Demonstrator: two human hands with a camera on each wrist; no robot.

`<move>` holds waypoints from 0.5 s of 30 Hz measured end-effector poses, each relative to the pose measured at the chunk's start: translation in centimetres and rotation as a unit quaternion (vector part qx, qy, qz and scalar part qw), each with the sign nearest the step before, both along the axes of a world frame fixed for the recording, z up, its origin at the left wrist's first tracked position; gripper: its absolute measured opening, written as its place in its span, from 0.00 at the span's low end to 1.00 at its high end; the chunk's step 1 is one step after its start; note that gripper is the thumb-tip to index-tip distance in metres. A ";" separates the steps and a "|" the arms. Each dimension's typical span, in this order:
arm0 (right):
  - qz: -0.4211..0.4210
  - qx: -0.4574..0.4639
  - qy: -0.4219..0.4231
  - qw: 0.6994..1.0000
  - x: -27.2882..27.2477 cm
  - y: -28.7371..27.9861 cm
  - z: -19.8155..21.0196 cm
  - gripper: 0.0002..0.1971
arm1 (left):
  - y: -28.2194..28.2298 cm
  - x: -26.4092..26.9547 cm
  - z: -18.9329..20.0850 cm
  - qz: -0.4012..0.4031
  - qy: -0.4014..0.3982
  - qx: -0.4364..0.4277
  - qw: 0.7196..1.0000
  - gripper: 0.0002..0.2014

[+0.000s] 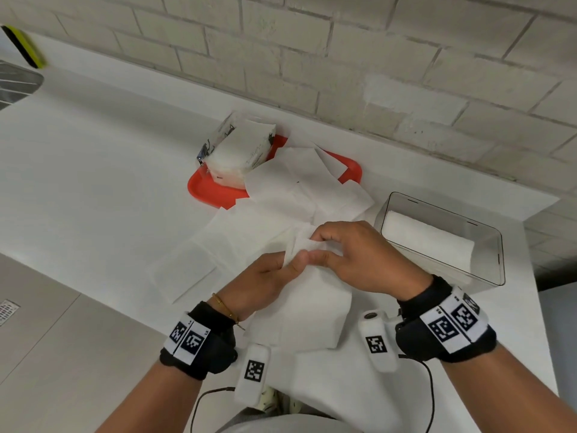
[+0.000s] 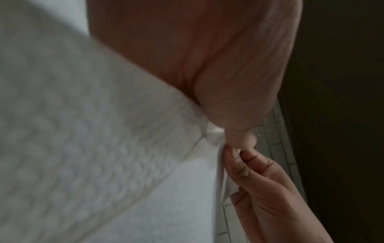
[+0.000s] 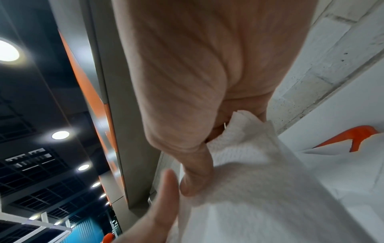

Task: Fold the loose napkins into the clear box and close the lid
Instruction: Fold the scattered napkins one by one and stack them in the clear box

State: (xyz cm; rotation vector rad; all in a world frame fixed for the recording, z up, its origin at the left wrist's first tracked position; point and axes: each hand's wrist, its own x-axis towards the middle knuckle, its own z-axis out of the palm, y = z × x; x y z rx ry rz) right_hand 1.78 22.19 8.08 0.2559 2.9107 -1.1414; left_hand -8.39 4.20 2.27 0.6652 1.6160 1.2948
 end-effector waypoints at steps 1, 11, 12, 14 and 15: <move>0.003 0.004 0.003 1.000 0.0 -0.1 0.0 0.09 | -0.1 -0.1 -0.1 -0.006 0.008 0.007 1.000 0.27; -0.129 -0.139 0.032 0.981 0.1 -0.1 -1.3 0.07 | 0.0 0.5 -1.3 0.053 -0.007 0.035 0.998 0.29; -0.137 -0.153 0.031 0.978 0.1 -0.2 -1.5 0.07 | 0.1 0.6 -1.0 0.049 0.005 0.040 0.998 0.28; -0.138 -0.169 0.034 0.975 0.2 -0.2 -1.9 0.06 | 0.3 0.6 -0.8 0.027 0.026 0.051 0.998 0.25; -0.128 -0.170 0.039 0.976 0.2 -0.1 -2.1 0.08 | 0.4 0.5 -0.9 0.013 0.042 0.054 0.998 0.24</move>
